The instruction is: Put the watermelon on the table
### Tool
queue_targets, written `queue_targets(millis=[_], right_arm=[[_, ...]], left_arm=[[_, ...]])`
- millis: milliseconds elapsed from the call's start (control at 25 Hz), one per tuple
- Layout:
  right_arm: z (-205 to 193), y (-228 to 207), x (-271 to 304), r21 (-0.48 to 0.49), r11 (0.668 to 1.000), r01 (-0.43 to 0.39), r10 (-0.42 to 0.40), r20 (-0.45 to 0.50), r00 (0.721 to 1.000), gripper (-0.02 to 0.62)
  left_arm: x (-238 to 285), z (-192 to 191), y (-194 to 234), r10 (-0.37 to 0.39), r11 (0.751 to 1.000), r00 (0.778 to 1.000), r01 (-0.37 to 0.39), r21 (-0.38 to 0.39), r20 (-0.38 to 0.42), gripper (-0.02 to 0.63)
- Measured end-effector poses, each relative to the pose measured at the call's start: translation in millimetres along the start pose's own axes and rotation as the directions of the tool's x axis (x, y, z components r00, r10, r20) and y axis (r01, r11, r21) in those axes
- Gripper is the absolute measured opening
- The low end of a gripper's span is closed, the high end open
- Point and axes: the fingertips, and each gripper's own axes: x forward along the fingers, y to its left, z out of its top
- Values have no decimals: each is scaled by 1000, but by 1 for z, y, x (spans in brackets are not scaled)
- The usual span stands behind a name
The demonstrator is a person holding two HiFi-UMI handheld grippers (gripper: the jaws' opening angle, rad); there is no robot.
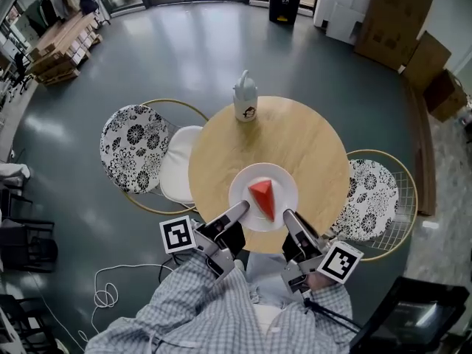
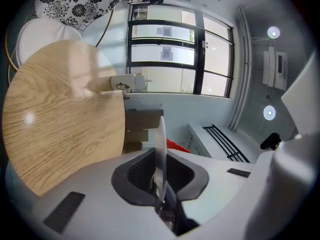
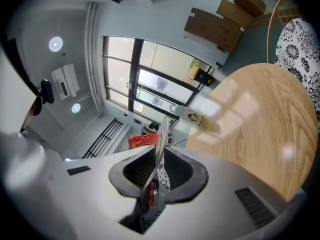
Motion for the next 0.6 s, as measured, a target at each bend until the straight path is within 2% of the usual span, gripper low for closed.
queue_targets(millis=[600], right_arm=[[81, -75, 54, 21, 997, 75, -73, -80, 994, 58]], left_arm=[[97, 49, 46, 55, 998, 998, -54, -31, 43, 34]])
